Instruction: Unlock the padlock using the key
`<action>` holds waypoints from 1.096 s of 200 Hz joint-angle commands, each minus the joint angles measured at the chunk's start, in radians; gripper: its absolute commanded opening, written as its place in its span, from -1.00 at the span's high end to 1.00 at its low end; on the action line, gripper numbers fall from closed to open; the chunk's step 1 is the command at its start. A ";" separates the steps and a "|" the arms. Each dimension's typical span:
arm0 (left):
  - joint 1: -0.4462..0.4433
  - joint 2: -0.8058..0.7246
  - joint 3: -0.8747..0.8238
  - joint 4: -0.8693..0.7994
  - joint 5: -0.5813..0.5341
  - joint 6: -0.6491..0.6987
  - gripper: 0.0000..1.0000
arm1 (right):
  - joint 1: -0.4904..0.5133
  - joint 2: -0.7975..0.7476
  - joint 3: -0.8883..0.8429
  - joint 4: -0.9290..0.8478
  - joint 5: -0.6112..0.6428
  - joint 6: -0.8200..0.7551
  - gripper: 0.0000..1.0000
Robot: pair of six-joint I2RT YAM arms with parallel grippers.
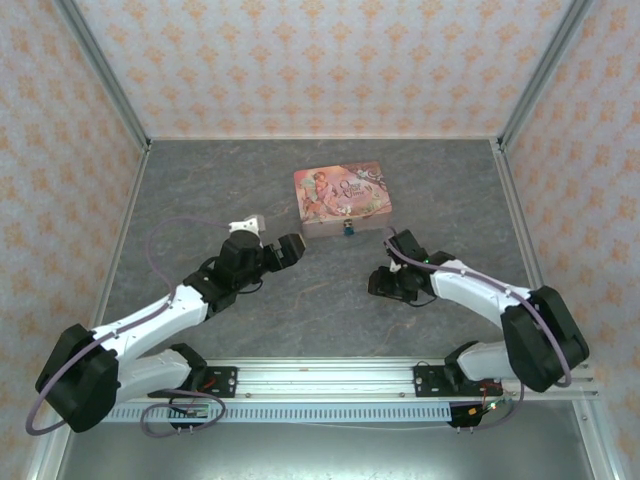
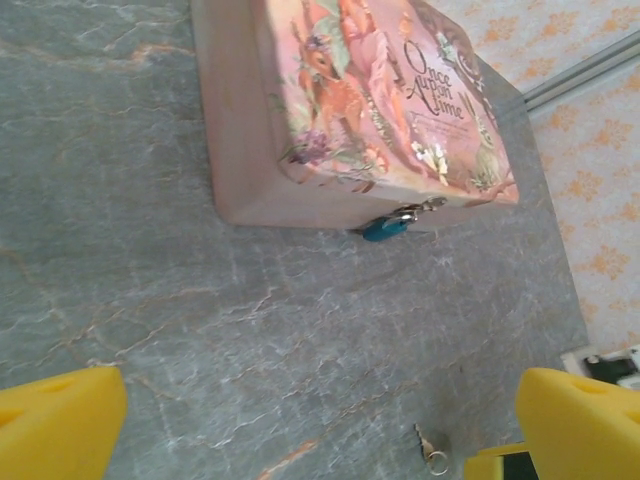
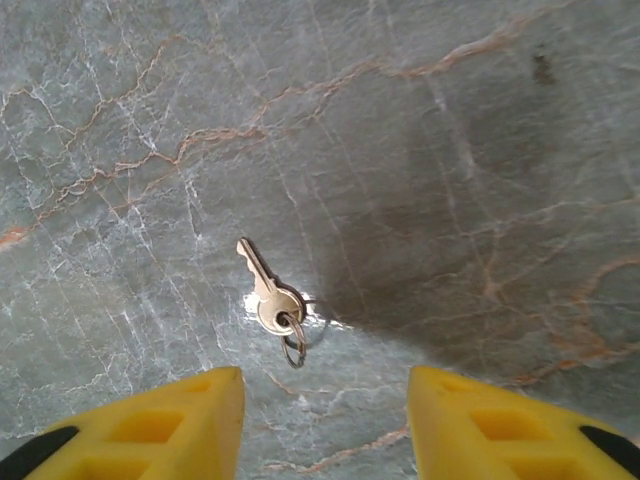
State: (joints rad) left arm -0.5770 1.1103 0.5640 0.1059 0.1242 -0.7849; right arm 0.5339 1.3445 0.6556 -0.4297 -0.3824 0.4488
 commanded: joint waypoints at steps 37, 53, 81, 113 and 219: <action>-0.016 -0.001 0.037 0.000 -0.073 0.006 -1.00 | 0.016 0.068 0.033 0.035 0.027 0.036 0.21; -0.020 -0.004 0.033 -0.007 -0.083 0.004 -1.00 | 0.015 0.077 0.036 0.042 0.021 0.039 0.25; -0.023 -0.009 0.028 -0.021 -0.096 0.006 -1.00 | 0.016 0.093 0.045 0.048 0.010 0.042 0.28; -0.024 -0.017 0.029 -0.032 -0.109 0.004 -1.00 | 0.022 0.109 0.055 0.056 0.009 0.043 0.34; -0.024 -0.040 0.026 -0.064 -0.133 0.005 -1.00 | 0.050 0.166 0.079 0.071 0.003 0.050 0.47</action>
State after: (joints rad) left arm -0.5957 1.0927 0.5827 0.0711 0.0341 -0.7853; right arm 0.5716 1.4845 0.7166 -0.3775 -0.3840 0.4870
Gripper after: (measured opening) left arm 0.999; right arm 0.282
